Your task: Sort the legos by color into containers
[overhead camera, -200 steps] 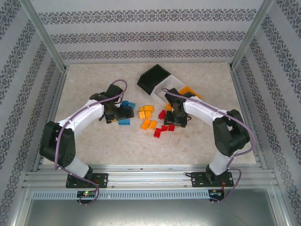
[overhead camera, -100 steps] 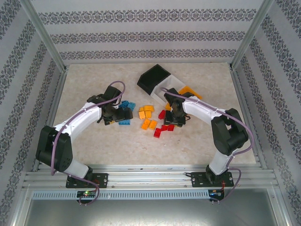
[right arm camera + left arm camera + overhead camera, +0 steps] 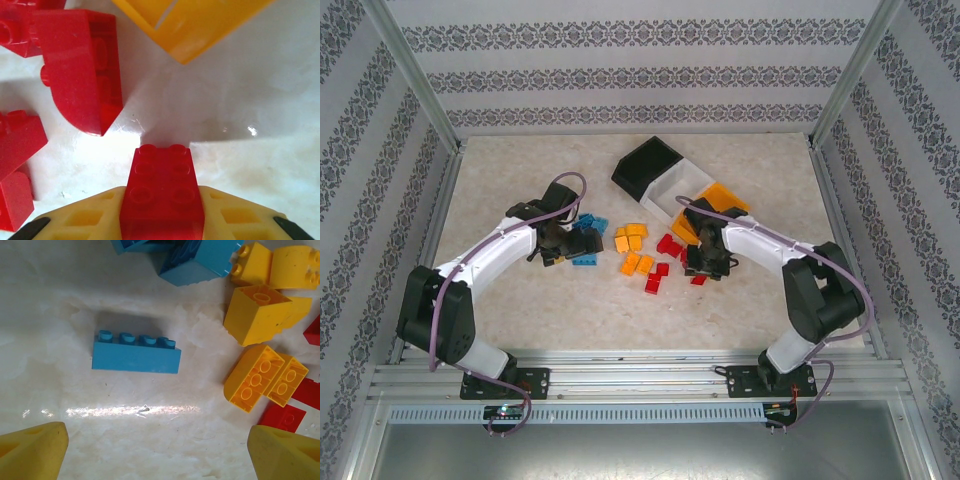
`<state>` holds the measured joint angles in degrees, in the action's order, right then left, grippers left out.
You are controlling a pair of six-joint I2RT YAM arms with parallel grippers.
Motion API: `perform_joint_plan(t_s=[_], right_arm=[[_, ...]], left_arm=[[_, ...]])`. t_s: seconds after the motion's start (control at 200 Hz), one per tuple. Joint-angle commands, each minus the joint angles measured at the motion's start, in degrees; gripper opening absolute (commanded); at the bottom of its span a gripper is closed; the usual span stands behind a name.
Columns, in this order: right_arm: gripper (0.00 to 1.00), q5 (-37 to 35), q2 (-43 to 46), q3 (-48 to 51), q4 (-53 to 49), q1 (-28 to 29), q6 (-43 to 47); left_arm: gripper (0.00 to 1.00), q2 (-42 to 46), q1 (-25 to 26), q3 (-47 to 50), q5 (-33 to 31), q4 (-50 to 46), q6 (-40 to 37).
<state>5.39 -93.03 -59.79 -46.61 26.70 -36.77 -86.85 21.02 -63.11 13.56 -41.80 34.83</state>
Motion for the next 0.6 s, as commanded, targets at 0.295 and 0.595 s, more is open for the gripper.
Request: perform_joint_plan(t_s=[0.295,0.595], right_arm=[[0.31,0.20,7.86,-10.15,-7.42,-3.87,0.84],[0.31,-0.05,-2.79,-25.70,-10.22,-11.18,7.47]], left_arm=[[0.93,-0.82,0.59,-0.42,1.19,1.42,1.12],[0.92,-1.53,3.27,-4.02,-2.14,-3.30,-2.35]])
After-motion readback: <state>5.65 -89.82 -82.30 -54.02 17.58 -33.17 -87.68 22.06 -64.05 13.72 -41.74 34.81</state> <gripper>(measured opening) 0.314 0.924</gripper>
